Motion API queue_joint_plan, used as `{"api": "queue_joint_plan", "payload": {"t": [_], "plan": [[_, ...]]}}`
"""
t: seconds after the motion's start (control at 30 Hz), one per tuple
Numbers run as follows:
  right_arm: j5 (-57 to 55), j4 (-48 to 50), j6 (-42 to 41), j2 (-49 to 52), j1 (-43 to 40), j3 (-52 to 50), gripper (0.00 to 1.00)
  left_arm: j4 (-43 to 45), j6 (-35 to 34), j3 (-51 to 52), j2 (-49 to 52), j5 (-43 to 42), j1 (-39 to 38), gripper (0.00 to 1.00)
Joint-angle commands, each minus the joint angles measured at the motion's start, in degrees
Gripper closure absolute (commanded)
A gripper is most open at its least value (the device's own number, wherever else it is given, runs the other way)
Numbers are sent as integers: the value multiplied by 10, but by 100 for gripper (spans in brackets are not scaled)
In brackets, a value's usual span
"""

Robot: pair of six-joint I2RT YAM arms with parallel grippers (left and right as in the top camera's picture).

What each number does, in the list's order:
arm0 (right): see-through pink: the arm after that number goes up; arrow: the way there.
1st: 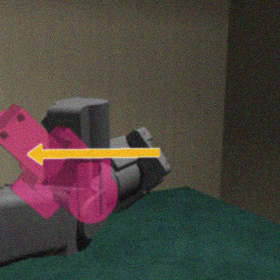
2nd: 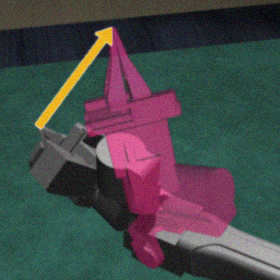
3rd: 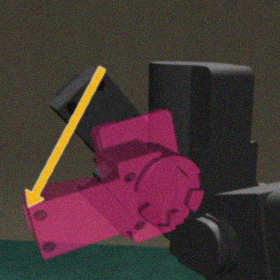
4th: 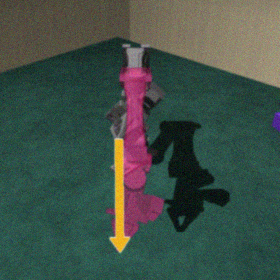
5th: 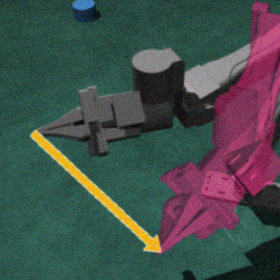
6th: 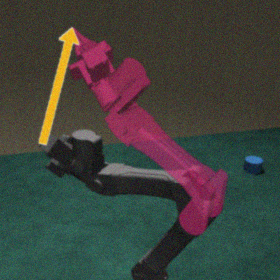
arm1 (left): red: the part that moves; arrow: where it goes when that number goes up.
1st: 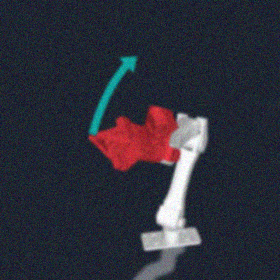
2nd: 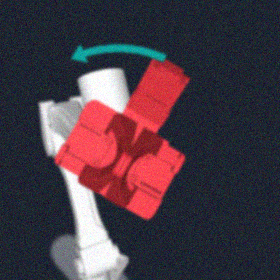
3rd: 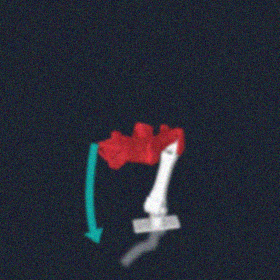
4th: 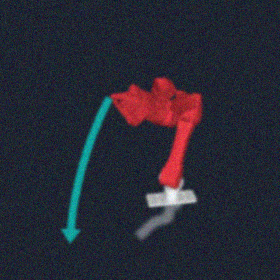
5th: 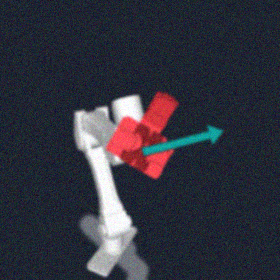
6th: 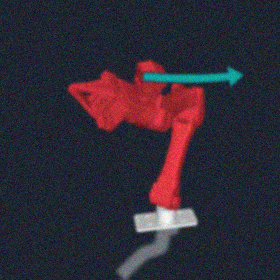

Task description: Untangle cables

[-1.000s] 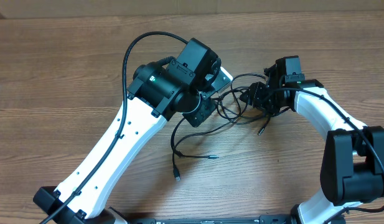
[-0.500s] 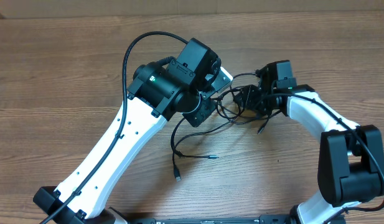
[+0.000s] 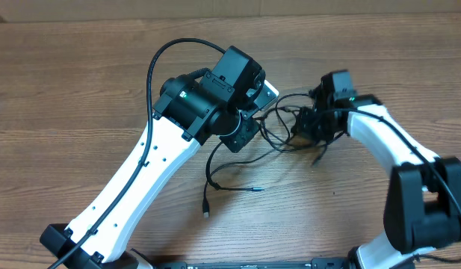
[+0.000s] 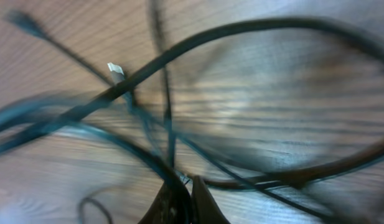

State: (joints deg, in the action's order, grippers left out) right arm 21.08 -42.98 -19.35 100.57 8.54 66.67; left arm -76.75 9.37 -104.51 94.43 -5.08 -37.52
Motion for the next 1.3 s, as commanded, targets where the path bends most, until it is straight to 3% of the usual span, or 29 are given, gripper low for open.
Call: {"api": "queue_joint_plan", "payload": {"t": [0.0, 0.17, 0.3, 0.4, 0.6, 0.8, 0.9, 1.03, 1.27], "plan": [[-7, -36, 21, -85, -4, 101, 96, 1, -12, 6, 14, -5, -6, 96], [-7, -58, 14, -125, -4, 152, 96, -6, -12, 6, 21, -5, -7, 92], [-6, -57, 3, -147, -4, 156, 96, -9, -12, 6, 22, -5, -7, 75], [-4, -57, 3, -158, -4, 156, 96, -10, -12, 6, 22, -5, -7, 56], [48, -51, 35, -184, -4, 158, 96, -2, -16, 6, 22, 26, -7, 59], [45, -68, 31, -226, -4, 174, 96, 76, -137, 6, 22, 65, 19, 51], [45, -85, 29, -248, -4, 174, 96, 130, -185, 6, 22, 6, 49, 46], [46, -102, 29, -264, -4, 174, 96, 194, -186, 6, 33, -142, 79, 44], [84, -107, 29, -268, -4, 174, 96, 249, -90, 6, 83, -343, 89, 45]]}}
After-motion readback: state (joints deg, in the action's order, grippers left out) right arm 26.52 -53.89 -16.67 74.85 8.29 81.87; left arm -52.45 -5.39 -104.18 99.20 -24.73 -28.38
